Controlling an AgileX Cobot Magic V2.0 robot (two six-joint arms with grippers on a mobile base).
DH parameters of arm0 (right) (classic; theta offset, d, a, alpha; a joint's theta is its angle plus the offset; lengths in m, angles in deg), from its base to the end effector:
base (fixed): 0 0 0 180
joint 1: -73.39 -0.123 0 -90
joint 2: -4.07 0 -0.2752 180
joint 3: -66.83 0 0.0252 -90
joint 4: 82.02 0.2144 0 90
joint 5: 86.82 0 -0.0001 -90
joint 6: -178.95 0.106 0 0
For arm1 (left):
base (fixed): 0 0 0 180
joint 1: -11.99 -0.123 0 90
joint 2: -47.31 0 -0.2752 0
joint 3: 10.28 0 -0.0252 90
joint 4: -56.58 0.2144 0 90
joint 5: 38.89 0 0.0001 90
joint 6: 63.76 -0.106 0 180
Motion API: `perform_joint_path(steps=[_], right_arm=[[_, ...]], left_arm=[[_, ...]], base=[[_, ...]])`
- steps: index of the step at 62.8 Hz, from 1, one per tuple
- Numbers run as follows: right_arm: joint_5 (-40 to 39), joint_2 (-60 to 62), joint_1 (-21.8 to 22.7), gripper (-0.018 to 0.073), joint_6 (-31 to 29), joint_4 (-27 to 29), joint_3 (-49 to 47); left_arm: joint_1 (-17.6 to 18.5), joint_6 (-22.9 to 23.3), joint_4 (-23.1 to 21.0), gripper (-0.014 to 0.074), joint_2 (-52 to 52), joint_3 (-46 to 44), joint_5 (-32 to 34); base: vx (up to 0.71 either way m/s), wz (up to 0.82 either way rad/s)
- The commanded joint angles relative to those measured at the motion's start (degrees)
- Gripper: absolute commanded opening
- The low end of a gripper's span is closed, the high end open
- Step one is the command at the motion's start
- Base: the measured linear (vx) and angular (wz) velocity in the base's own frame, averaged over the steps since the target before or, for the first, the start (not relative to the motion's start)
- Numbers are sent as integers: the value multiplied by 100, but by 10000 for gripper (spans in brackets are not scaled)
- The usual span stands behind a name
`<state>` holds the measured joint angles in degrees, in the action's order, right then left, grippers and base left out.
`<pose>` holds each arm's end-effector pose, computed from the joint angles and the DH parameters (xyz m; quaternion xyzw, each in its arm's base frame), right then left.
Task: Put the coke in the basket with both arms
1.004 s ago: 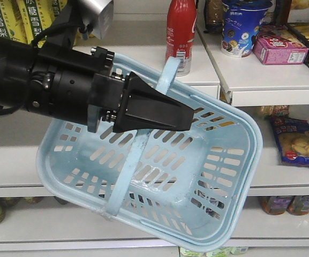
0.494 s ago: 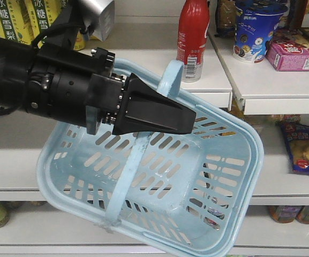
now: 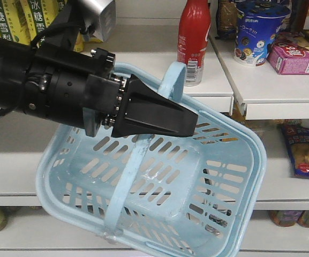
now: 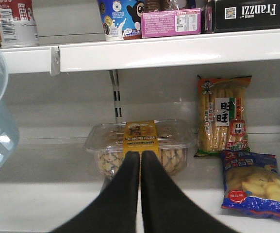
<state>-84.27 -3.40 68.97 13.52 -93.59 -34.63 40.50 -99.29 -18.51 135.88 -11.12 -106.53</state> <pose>0.0452 0.0025 0.2015 -0.0054 0.6978 0.0433 0.7149 0.1723 -0.2014 0.4082 0.3206 0.7131 -0.5886 0.2055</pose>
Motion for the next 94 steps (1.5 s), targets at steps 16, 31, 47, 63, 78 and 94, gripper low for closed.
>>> perform_joint_path(steps=[16,31,47,63,78,94], right_arm=[[-416,74,33,-5,-14,-48,47],[-416,74,33,-5,-14,-48,47],[-416,74,33,-5,-14,-48,47],[-416,74,33,-5,-14,-48,47],[-416,74,33,-5,-14,-48,47],[-416,74,33,-5,-14,-48,47]], left_arm=[[-3,-98,-420,-6,-198,-141,251],[-3,-98,-420,-6,-198,-141,251],[-3,-98,-420,-6,-198,-141,251],[-3,-98,-420,-6,-198,-141,251],[-3,-98,-420,-6,-198,-141,251],[-3,-98,-420,-6,-198,-141,251]], base=[[3,-1],[4,-3],[5,-2],[4,-2],[2,0],[1,1]])
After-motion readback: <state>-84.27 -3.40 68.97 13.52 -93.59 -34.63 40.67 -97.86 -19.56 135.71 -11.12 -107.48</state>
